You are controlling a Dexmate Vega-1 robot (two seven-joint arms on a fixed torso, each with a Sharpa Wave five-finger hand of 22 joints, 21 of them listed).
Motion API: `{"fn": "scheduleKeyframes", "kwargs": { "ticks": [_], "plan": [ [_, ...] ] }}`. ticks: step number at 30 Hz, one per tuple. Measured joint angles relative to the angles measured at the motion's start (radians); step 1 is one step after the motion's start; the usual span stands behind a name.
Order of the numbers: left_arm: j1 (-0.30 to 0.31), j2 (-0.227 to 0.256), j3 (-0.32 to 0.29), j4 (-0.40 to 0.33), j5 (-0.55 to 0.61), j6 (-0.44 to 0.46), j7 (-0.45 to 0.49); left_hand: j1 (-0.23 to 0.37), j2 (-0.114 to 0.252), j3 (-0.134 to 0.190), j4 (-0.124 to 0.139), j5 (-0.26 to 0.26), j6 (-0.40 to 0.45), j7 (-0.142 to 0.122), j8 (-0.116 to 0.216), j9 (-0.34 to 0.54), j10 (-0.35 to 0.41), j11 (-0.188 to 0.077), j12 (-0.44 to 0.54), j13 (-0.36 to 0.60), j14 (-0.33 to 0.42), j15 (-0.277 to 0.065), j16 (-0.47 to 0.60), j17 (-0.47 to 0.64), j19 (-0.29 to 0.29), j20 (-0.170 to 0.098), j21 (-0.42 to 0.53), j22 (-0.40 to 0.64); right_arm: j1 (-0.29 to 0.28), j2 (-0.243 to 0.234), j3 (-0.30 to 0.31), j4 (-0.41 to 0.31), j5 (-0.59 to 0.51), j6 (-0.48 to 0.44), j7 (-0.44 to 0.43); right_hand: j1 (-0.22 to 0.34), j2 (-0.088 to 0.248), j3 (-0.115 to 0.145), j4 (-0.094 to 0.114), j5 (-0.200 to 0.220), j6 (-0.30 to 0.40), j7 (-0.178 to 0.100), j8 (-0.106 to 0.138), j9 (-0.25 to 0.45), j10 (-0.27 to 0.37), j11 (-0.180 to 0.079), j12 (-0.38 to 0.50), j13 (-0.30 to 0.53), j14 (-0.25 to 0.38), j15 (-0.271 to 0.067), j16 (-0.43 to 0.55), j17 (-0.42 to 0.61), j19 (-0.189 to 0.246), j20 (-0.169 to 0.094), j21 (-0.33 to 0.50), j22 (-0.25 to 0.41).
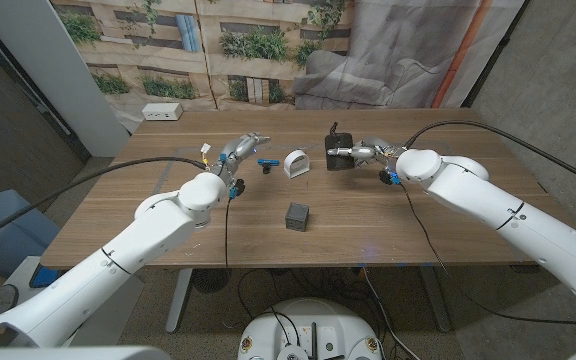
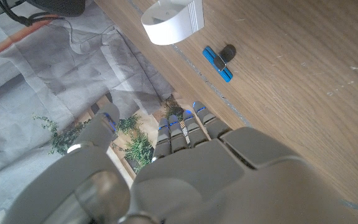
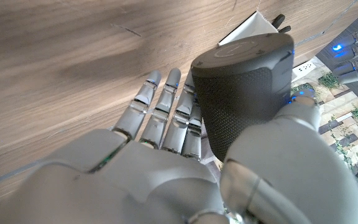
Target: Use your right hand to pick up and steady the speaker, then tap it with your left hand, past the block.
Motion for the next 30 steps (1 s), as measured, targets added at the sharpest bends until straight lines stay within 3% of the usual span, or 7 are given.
{"fn": "scheduleKeyframes", "kwargs": {
  "ticks": [5,6,12,19,25,30],
  "plan": [
    [0.000,0.000,0.000,0.000,-0.018,0.066,0.000,0.059,-0.059,-0.018,0.002,0.000,-0.001,-0.022,0.005,0.000,-0.044,-0.017,-0.011,0.000,-0.079,0.021,-0.008,0.002,-0.101,0.003,-0.004,0.000,0.003,0.001,-0.010,-0.018,0.000,0.000,0.000,0.000,0.000,0.000,0.000,0.000,0.003,0.003,0.000,0.005,0.000,0.000,0.004,0.010,0.000,0.000,0.000,0.003,-0.019,-0.004,-0.008,0.000],
    [-0.031,-0.012,0.003,-0.018,-0.025,0.079,-0.004,0.071,-0.071,-0.024,0.002,0.000,-0.005,-0.025,0.005,0.003,-0.058,-0.016,-0.011,0.000,-0.095,0.026,-0.008,0.002,-0.120,0.004,-0.004,0.001,0.004,0.002,-0.012,-0.021,0.003,-0.038,-0.025,0.000,0.000,0.000,0.000,0.000,0.004,0.004,0.000,0.005,0.000,0.000,0.004,0.012,0.000,0.000,0.000,0.003,-0.020,-0.002,-0.008,0.000],
    [-0.067,-0.010,0.003,-0.029,-0.065,0.144,-0.030,0.124,-0.113,-0.044,0.009,0.000,-0.051,-0.007,-0.007,0.005,-0.138,0.014,-0.015,0.000,-0.183,0.054,-0.008,0.002,-0.204,0.003,-0.004,0.002,0.013,0.005,-0.025,-0.029,0.004,-0.059,-0.043,-0.013,0.013,0.000,0.000,-0.003,0.005,0.005,0.008,0.005,0.000,0.000,0.013,0.020,0.000,0.000,0.000,0.008,-0.025,0.003,-0.008,0.000],
    [-0.114,-0.002,0.016,-0.032,-0.093,0.196,-0.064,0.157,-0.131,-0.067,0.016,0.000,-0.125,0.017,-0.019,0.005,-0.233,0.048,-0.015,0.000,-0.284,0.076,-0.008,0.002,-0.300,0.004,-0.004,0.002,0.022,0.013,-0.037,-0.026,0.000,-0.061,-0.055,-0.013,0.013,-0.001,-0.001,-0.004,0.005,0.005,0.008,0.005,0.000,0.000,0.013,0.025,0.000,0.000,0.000,0.012,-0.029,-0.001,-0.008,0.000],
    [-0.169,0.003,0.037,-0.016,-0.116,0.223,-0.112,0.167,-0.140,-0.090,0.019,-0.001,-0.219,0.039,-0.028,0.005,-0.327,0.084,-0.015,0.000,-0.302,0.087,-0.008,0.006,-0.305,0.006,-0.004,0.002,0.029,0.021,-0.048,-0.022,-0.013,-0.057,-0.069,-0.013,0.013,-0.001,-0.001,-0.004,0.005,0.005,0.008,0.004,0.000,0.000,0.020,0.031,0.000,0.000,0.000,0.012,-0.032,-0.004,-0.008,0.000],
    [-0.217,0.005,0.060,0.004,-0.132,0.242,-0.158,0.167,-0.140,-0.104,0.022,-0.005,-0.279,0.051,-0.028,0.005,-0.334,0.102,-0.019,0.000,-0.302,0.103,-0.008,0.007,-0.305,0.006,-0.004,0.002,0.034,0.027,-0.057,-0.021,-0.028,-0.051,-0.079,-0.013,0.013,-0.001,-0.001,-0.004,0.007,0.007,0.008,0.005,0.000,0.000,0.021,0.035,0.000,0.000,0.007,0.017,-0.032,-0.004,-0.008,0.000]
  ]
}}
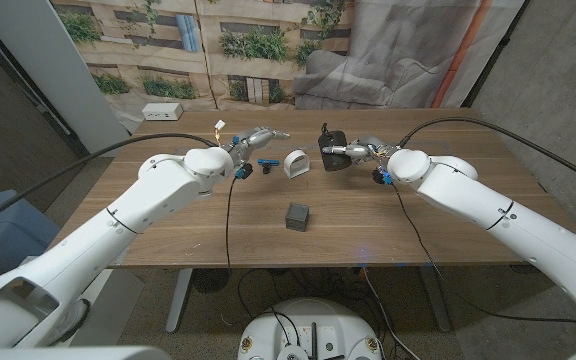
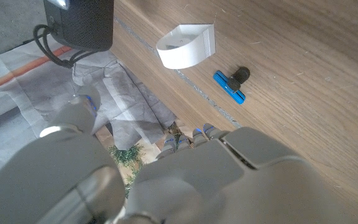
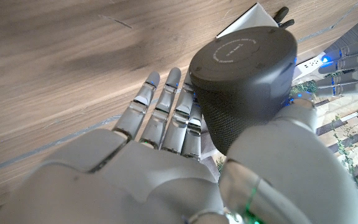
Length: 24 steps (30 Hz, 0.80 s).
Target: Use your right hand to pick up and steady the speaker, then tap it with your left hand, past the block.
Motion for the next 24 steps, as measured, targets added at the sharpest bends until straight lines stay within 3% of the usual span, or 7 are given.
{"fn": "scheduleKeyframes", "kwargs": {
  "ticks": [8,24],
  "plan": [
    [-0.076,0.003,0.052,0.042,0.002,0.003,-0.077,0.000,0.000,-0.031,0.005,-0.004,-0.033,0.007,0.000,0.000,0.000,0.014,0.000,0.000,0.000,0.010,0.000,0.000,0.000,0.000,0.000,0.000,0.002,0.015,-0.008,0.005,-0.018,0.008,-0.020,0.000,0.000,0.000,0.000,-0.003,0.004,0.004,0.000,0.000,0.000,0.000,0.006,0.008,0.007,0.000,0.000,0.005,0.000,0.000,0.000,0.000],
    [-0.177,-0.031,0.127,0.121,0.036,-0.022,-0.181,-0.008,-0.006,-0.051,0.009,-0.004,-0.033,0.007,-0.003,0.000,0.000,0.032,0.000,0.006,0.000,0.032,0.000,0.000,0.000,0.000,0.000,0.002,-0.021,0.054,-0.002,0.009,-0.032,0.027,-0.073,0.000,0.000,0.002,-0.002,-0.004,0.015,0.015,0.015,0.000,0.012,0.012,0.028,0.024,0.027,-0.002,0.008,0.014,0.000,0.000,0.000,0.000]
  ]
}}
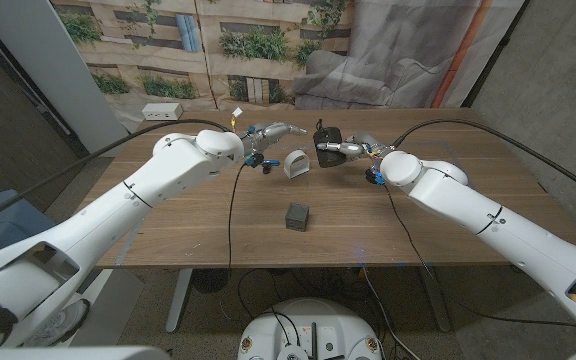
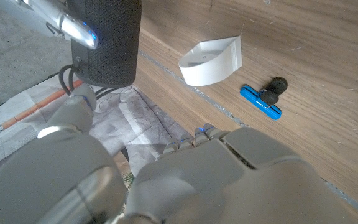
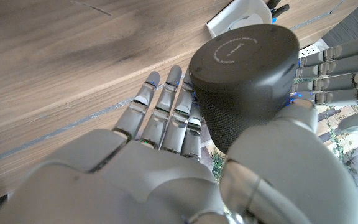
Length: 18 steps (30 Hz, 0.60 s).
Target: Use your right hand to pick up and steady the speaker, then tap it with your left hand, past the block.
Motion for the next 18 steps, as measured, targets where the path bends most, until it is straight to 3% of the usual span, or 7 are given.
{"fn": "scheduleKeyframes", "kwargs": {
  "ticks": [18],
  "plan": [
    [-0.079,-0.032,0.055,0.066,0.027,-0.017,-0.111,-0.019,0.000,-0.015,0.001,-0.004,0.000,0.000,0.000,0.000,0.004,0.007,0.000,0.000,0.000,0.011,0.000,0.000,0.000,0.000,0.000,0.003,-0.016,0.032,0.007,0.002,-0.020,0.015,-0.052,0.000,0.000,-0.001,-0.001,-0.004,0.001,0.001,0.005,-0.001,0.000,0.000,0.007,0.009,0.007,0.000,0.000,0.001,-0.004,-0.004,0.000,-0.002]
  ]
}}
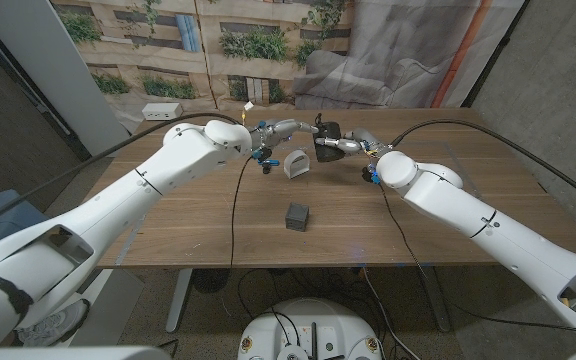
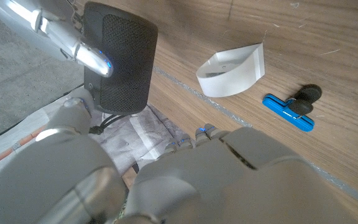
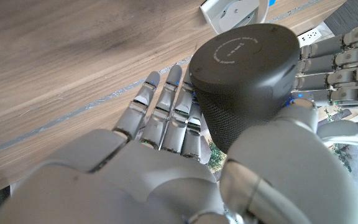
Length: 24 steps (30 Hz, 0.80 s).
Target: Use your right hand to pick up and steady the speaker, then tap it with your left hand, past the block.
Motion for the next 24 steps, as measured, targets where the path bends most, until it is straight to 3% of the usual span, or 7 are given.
{"fn": "scheduleKeyframes", "kwargs": {
  "ticks": [24],
  "plan": [
    [-0.043,-0.044,0.029,0.058,0.039,-0.036,-0.033,-0.026,-0.008,-0.029,0.004,-0.004,0.000,0.000,0.019,0.000,-0.005,0.005,0.012,0.000,-0.003,0.003,0.008,0.000,0.000,0.000,0.016,0.000,-0.011,0.017,0.004,0.005,-0.020,0.028,-0.023,0.011,-0.011,-0.004,-0.004,-0.003,0.004,0.004,0.005,0.001,0.004,0.004,0.000,0.005,0.007,0.000,0.000,0.003,0.000,0.000,0.000,0.000]
  ]
}}
